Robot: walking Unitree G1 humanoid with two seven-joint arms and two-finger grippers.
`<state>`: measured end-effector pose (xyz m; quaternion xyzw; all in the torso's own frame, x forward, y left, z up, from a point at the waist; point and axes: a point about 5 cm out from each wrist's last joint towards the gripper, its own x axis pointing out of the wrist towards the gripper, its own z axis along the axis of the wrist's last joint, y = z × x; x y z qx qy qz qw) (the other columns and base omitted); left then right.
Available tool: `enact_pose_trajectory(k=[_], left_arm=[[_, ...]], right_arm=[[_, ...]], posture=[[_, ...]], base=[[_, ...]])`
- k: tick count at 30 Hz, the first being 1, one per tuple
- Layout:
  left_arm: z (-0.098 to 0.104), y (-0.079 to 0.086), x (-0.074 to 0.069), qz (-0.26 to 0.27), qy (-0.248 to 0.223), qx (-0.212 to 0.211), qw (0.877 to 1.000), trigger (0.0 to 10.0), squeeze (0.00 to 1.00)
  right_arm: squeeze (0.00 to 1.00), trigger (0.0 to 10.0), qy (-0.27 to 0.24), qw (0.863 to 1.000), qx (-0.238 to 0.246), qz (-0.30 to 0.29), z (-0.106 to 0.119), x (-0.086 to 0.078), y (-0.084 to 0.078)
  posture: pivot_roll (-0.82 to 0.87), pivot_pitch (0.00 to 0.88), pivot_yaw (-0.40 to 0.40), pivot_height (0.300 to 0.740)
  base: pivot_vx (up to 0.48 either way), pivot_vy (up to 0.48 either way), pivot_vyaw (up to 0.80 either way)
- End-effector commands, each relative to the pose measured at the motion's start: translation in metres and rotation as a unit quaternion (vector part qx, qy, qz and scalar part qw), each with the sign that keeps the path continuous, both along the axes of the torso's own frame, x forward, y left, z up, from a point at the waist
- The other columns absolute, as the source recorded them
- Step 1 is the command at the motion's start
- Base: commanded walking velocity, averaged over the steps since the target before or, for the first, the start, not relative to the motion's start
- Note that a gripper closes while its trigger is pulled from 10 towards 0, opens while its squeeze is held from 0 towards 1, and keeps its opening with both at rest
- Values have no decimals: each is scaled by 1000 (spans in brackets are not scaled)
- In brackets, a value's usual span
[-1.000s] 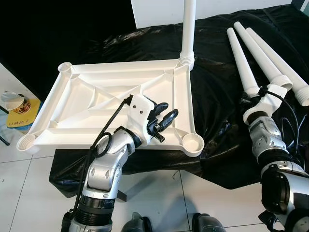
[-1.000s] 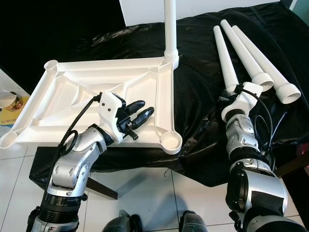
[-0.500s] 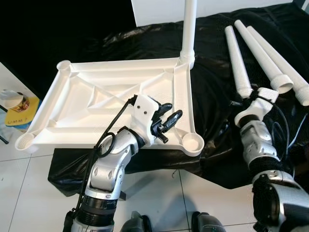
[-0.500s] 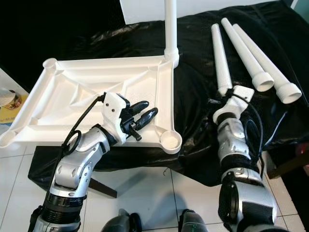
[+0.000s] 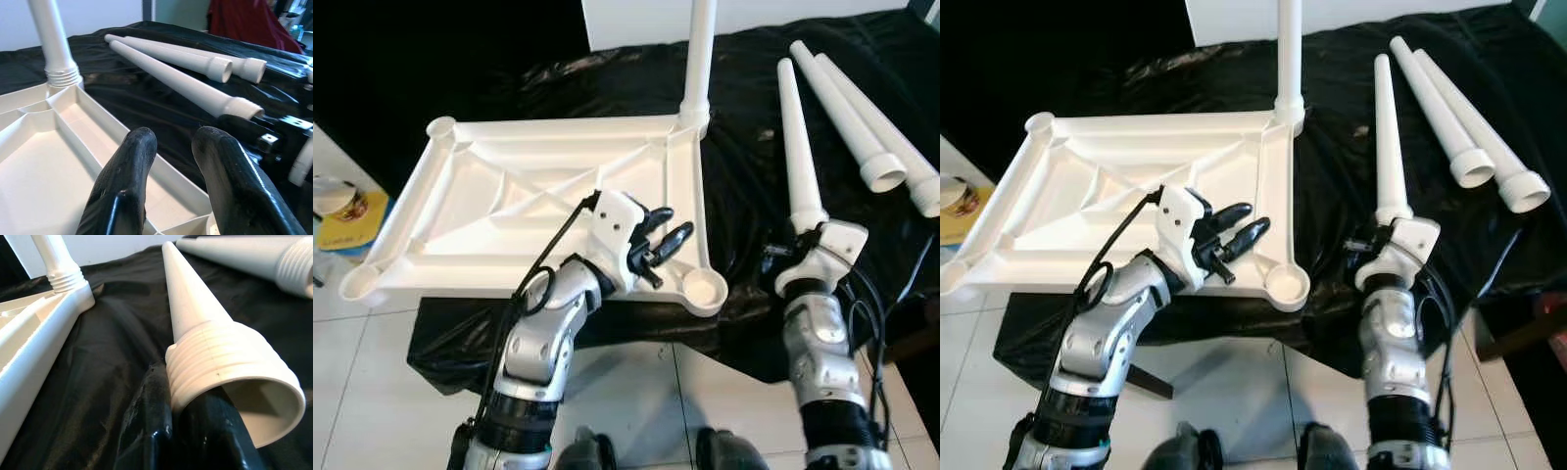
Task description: Building children table
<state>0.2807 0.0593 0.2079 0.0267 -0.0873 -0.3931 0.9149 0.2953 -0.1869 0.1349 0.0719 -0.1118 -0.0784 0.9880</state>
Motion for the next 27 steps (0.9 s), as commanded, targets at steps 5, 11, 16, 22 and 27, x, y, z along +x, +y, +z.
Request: enact_pose_trajectory(k=[5, 11, 16, 22, 27], left_arm=[[-1, 3, 3, 18, -4, 0, 1000, 10000, 0], [0, 3, 4, 21, -7, -4, 1000, 10000, 0], [0, 2, 5, 21, -9, -5, 1000, 10000, 0], [1, 3, 6, 25, -10, -6, 1000, 10000, 0], [1, 4, 6, 28, -12, -7, 1000, 10000, 0]], right_arm=[[0, 10000, 5, 1000, 0, -2, 2, -14, 6], [643, 10000, 20, 1000, 3, 6, 2, -27, 16], [1000, 10000, 23, 1000, 3, 11, 3, -28, 18], [1000, 10000, 36, 999, -6, 9, 3, -33, 19], [0, 10000, 68, 997, -19, 15, -6, -44, 21]], posture=[[-29, 118, 26, 740], [-38, 115, 22, 740], [-38, 115, 21, 740], [-34, 112, 16, 740], [-35, 109, 14, 740]], base=[[0, 0, 0], [0, 0, 0], [0, 0, 0], [0, 0, 0], [0, 0, 0]])
